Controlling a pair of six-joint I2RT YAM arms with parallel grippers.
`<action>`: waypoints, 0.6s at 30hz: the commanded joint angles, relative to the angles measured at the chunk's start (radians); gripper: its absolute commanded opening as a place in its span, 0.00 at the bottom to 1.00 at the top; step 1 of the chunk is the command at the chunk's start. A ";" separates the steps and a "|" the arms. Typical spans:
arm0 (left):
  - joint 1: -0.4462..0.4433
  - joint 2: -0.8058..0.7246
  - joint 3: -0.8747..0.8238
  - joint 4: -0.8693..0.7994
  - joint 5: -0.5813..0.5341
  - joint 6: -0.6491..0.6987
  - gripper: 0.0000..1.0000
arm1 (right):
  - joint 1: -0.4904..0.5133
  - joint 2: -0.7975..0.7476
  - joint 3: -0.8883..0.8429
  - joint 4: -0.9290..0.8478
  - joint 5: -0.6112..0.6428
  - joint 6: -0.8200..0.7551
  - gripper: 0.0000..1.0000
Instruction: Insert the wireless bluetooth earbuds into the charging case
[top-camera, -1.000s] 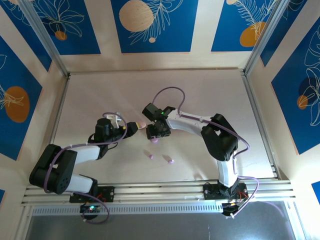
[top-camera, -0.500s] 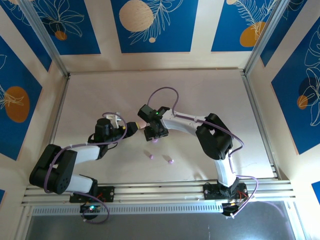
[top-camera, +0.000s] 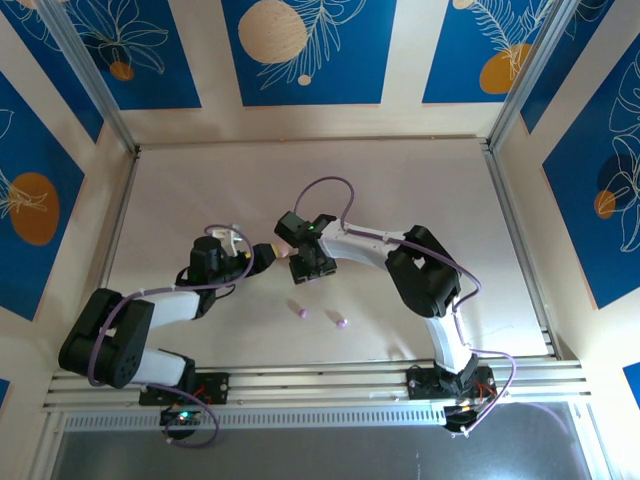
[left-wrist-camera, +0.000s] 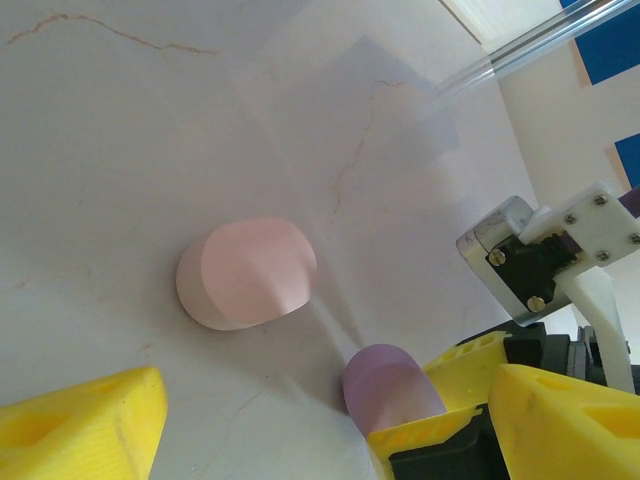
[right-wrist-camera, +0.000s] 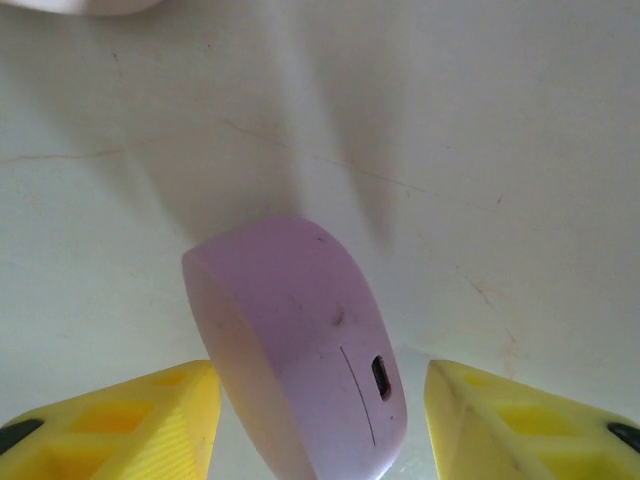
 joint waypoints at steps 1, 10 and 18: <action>0.012 0.007 -0.009 0.028 0.006 -0.006 0.84 | 0.001 0.010 0.031 -0.028 0.003 -0.008 0.56; 0.012 0.011 -0.008 0.031 0.007 -0.008 0.84 | -0.009 -0.009 0.048 -0.051 0.031 -0.009 0.59; 0.011 0.013 -0.008 0.032 0.009 -0.008 0.84 | -0.025 0.012 0.076 -0.062 0.026 -0.029 0.65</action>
